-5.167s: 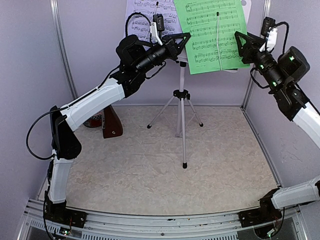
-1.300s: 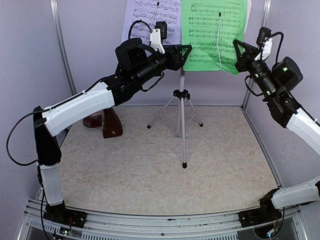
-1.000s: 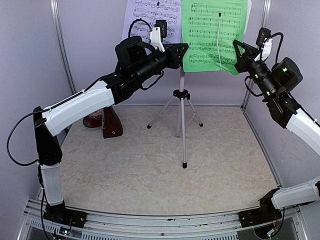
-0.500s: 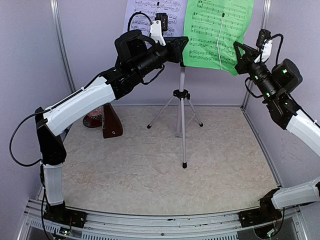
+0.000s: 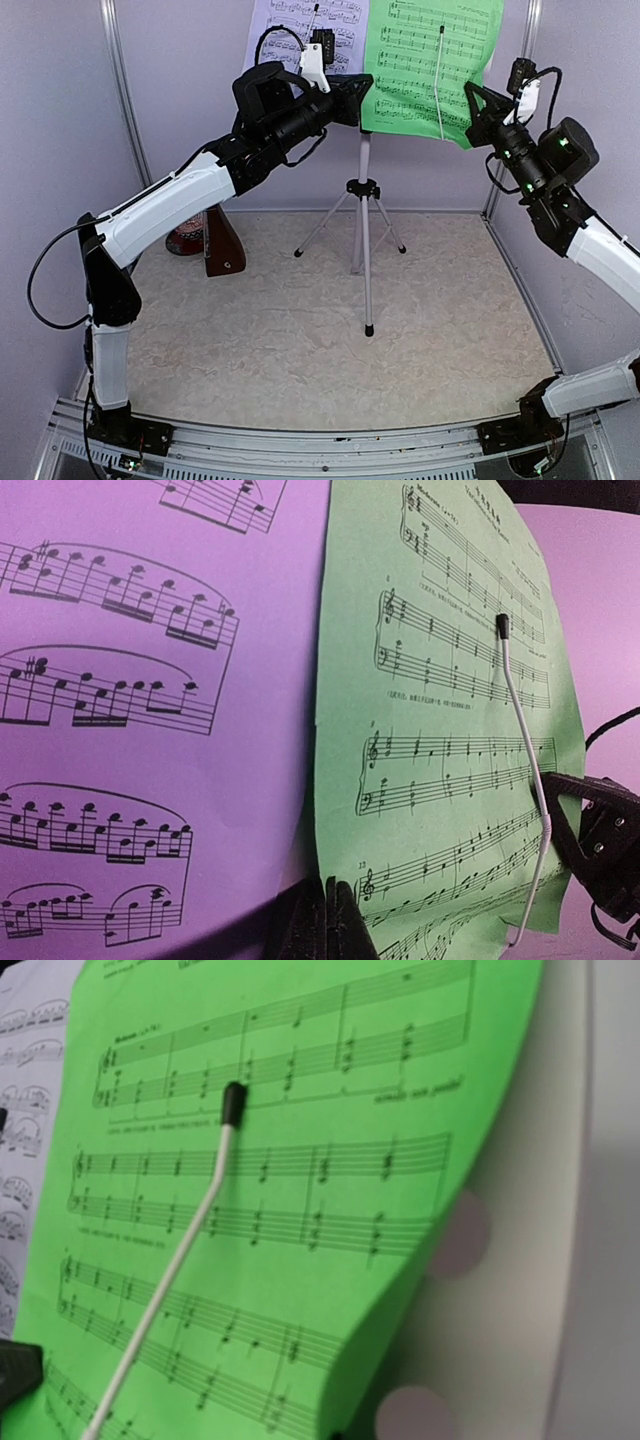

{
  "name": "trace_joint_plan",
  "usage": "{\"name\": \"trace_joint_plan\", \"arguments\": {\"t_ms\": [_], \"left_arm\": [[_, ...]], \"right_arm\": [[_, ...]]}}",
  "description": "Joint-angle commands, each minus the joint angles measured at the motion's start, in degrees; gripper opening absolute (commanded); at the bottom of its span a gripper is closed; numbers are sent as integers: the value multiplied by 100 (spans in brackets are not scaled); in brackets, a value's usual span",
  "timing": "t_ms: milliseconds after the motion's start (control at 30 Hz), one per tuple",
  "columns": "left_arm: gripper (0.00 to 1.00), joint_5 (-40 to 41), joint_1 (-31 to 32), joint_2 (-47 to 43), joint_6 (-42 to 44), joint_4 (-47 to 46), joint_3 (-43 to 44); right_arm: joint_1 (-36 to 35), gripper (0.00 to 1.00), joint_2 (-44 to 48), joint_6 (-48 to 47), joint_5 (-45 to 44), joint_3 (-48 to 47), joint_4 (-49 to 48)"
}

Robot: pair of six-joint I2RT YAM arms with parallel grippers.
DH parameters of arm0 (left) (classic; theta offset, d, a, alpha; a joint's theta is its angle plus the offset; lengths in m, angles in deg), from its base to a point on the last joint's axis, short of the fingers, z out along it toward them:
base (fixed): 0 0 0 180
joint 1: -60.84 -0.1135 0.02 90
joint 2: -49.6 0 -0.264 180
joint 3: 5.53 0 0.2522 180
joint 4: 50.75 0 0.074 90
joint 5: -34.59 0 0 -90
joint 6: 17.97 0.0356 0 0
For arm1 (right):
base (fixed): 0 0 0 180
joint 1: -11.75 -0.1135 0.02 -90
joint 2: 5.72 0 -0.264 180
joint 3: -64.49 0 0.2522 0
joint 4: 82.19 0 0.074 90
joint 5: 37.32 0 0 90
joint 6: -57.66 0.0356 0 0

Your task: Set up the instrument practice props

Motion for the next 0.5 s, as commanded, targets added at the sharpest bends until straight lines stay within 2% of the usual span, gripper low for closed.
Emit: {"name": "trace_joint_plan", "arguments": {"t_ms": [0, 467], "left_arm": [[0, 10, -152, 58, 50, -280, 250], [0, -110, -222, 308, 98, -406, 630]], "right_arm": [[38, 0, -60, -151, -164, -155, -202], [46, 0, -197, -650, -219, -191, -608]]}}
